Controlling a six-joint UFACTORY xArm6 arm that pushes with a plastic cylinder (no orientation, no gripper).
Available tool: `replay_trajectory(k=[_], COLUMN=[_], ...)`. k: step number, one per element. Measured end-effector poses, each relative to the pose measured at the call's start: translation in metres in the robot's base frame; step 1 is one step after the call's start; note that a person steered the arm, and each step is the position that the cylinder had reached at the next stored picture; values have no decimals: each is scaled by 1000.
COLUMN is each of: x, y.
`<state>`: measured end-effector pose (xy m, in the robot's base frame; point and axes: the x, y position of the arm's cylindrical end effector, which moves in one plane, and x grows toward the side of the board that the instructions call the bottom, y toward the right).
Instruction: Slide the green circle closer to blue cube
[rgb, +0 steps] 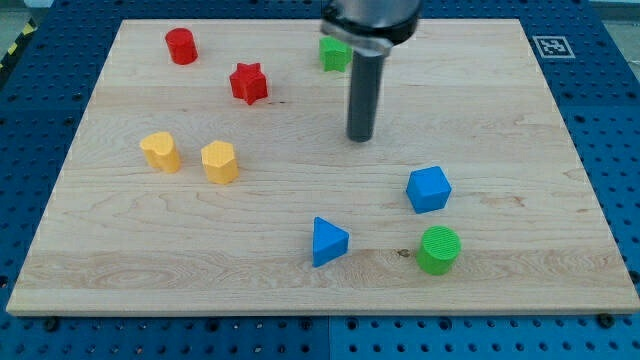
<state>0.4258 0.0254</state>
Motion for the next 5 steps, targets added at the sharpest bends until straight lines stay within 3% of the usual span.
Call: replay_trajectory(k=[1, 3, 4, 5], x=[17, 28, 36, 71], y=[-35, 33, 116, 196])
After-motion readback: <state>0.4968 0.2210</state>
